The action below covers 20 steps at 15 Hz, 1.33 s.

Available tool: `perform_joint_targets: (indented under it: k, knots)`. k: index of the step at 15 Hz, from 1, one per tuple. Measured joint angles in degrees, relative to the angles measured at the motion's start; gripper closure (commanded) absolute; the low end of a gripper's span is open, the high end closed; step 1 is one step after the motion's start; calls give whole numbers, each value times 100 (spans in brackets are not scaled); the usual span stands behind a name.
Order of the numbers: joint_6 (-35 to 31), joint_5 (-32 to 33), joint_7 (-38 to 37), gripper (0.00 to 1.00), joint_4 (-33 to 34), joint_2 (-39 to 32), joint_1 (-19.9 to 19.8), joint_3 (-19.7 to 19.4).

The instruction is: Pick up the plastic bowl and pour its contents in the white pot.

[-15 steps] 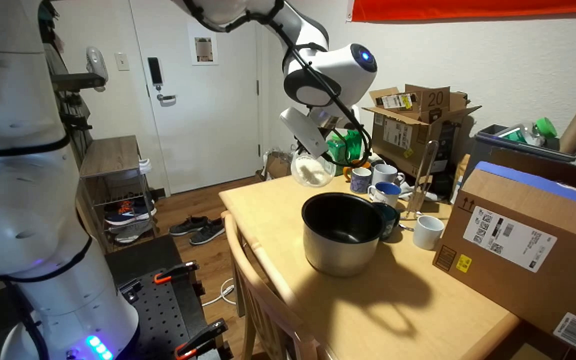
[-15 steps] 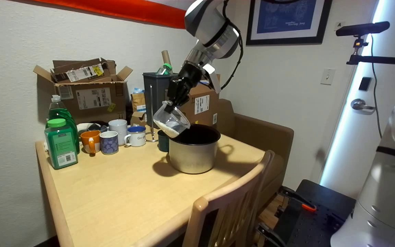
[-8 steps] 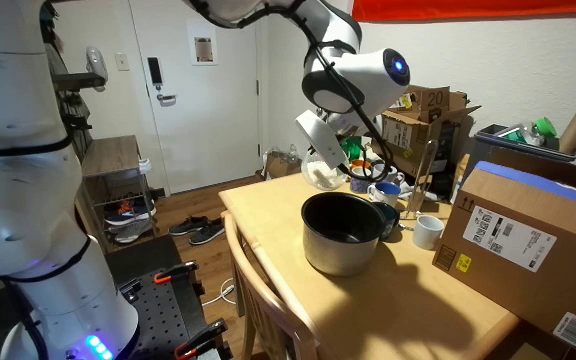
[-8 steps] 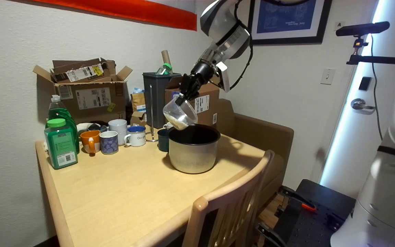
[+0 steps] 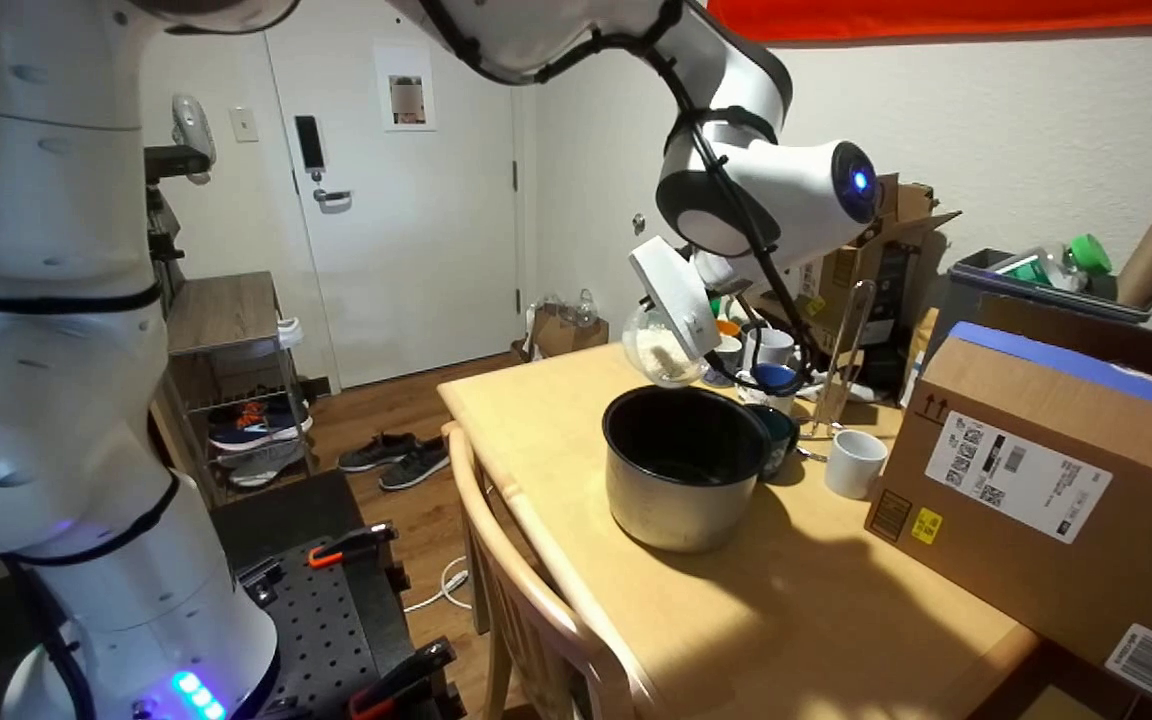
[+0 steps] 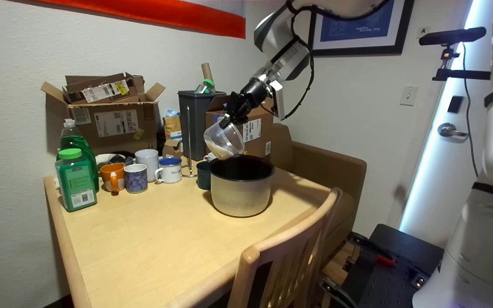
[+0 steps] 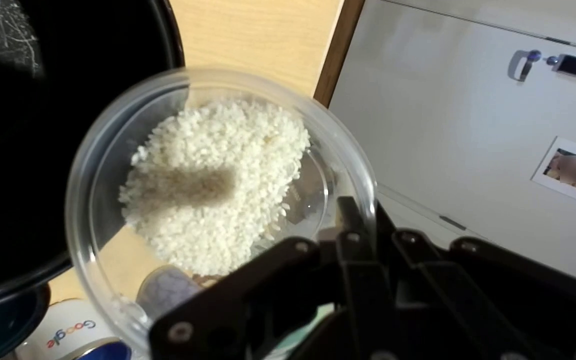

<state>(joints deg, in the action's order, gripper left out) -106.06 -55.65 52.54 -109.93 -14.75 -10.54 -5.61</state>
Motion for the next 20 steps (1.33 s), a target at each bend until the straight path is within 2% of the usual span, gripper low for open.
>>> perform_joint_targets:
  k: [5,13,20]
  knots:
    - [290,-402,286,98,155,-467,-75,2]
    - [1259,-987,721,98,394,-685,-635,-83]
    - [1712,-1244,1155,98,393,-966,-644,-112]
